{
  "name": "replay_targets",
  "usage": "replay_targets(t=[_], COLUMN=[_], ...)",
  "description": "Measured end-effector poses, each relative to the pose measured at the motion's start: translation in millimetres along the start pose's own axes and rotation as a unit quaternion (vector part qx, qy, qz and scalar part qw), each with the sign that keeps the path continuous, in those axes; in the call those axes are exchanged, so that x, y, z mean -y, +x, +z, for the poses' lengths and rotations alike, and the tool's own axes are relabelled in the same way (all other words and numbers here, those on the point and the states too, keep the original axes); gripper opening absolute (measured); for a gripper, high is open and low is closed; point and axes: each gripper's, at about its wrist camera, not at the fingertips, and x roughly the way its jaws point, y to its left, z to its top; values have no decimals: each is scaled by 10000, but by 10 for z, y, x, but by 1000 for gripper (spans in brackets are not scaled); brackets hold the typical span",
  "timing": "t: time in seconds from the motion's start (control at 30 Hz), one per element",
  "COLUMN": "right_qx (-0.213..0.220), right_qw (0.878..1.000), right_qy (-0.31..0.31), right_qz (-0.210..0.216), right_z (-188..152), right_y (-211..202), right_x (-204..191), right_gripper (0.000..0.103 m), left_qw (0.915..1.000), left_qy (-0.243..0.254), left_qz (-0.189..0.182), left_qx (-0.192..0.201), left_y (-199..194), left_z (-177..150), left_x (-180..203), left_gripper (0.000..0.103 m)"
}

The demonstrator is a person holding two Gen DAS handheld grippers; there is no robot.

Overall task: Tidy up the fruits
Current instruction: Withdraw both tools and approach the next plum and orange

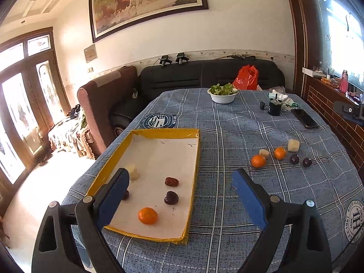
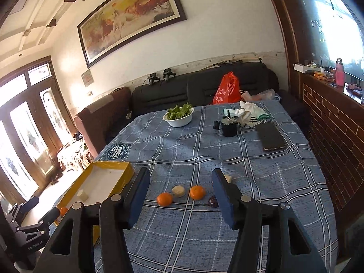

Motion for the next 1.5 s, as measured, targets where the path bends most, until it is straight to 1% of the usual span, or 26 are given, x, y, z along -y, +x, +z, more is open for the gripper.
replay_targets(t=[0.1, 0.3, 0.4, 0.53, 0.63, 0.7, 0.83, 0.93, 1.07, 1.13, 1.27, 1.37, 1.5], right_qx=[-51, -318, -440, -606, -800, -1006, -1296, -1488, -1664, -1687, -1675, -1670, -1674], right_qw=[10000, 9992, 9987, 9975, 9957, 9934, 9887, 9851, 9814, 9813, 9827, 9833, 9834], right_qy=[72, 229, 262, 344, 421, 489, 631, 701, 788, 741, 447, 220, 77], right_qz=[-40, -50, -72, -122, -206, -252, -407, -502, -540, -561, -654, -683, -699], right_z=[-21, -130, -178, -240, -304, -378, -506, -598, -724, -759, -793, -813, -819], right_y=[39, 292, 428, 618, 798, 954, 1203, 1365, 1501, 1513, 1537, 1558, 1571], right_x=[61, 196, 250, 379, 517, 609, 777, 881, 962, 968, 906, 840, 801], right_gripper=[62, 62, 62, 62, 62, 62, 62, 62, 62, 62, 62, 62, 62], left_qw=[10000, 9995, 9990, 9943, 9880, 9825, 9739, 9710, 9699, 9681, 9621, 9612, 9611], left_qy=[48, 202, 231, 150, 182, 104, -75, -115, -31, 33, 25, 69, 166], left_qz=[-25, -77, -217, -756, -1137, -1410, -1725, -1876, -1960, -2002, -2099, -2092, -2138], left_qx=[-75, -211, -317, -735, -1026, -1213, -1471, -1480, -1448, -1505, -1739, -1799, -1739], left_y=[75, 240, 372, 625, 833, 962, 1179, 1296, 1477, 1634, 1945, 2110, 2223], left_z=[-4, -8, -23, -81, -160, -192, -195, -141, -71, -60, -52, -36, 10], left_x=[59, 186, 244, 312, 427, 480, 549, 617, 776, 887, 1041, 1123, 1220], left_gripper=[92, 92, 92, 92, 92, 92, 92, 92, 92, 92, 91, 91, 91])
